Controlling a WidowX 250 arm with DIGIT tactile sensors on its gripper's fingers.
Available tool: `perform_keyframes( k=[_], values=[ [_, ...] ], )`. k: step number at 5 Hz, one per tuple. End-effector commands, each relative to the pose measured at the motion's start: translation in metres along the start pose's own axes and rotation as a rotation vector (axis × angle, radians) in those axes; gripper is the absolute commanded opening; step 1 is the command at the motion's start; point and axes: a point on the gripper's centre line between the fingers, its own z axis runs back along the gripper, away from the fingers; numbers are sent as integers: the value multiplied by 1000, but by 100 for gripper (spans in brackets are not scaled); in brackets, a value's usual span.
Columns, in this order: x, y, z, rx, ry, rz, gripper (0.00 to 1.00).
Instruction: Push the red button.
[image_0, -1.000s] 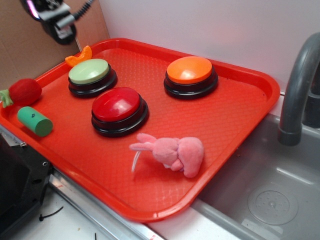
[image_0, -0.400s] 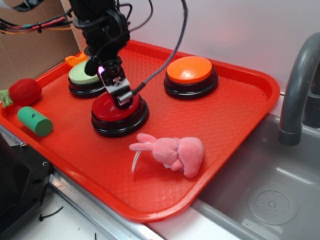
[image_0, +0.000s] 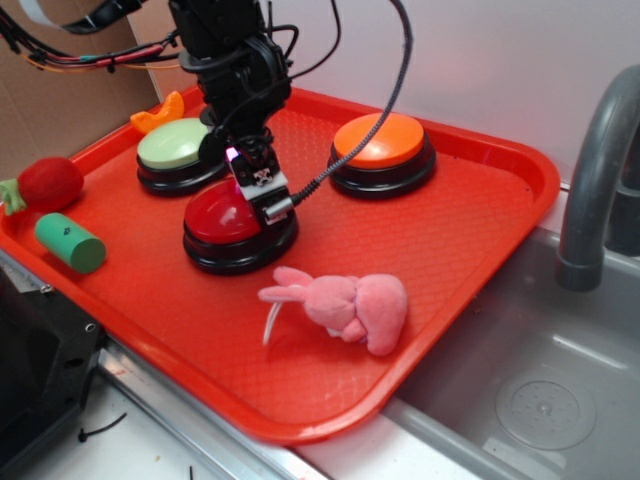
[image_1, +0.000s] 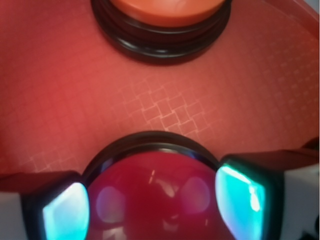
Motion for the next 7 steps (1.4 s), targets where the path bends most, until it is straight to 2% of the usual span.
perform_keyframes(
  k=[1,3,7],
  values=[
    [1,2,42,32,14,39,100],
    [-2,10,70,40,-10,82,100],
    [-15,6,100,4,-2,128,100]
  ],
)
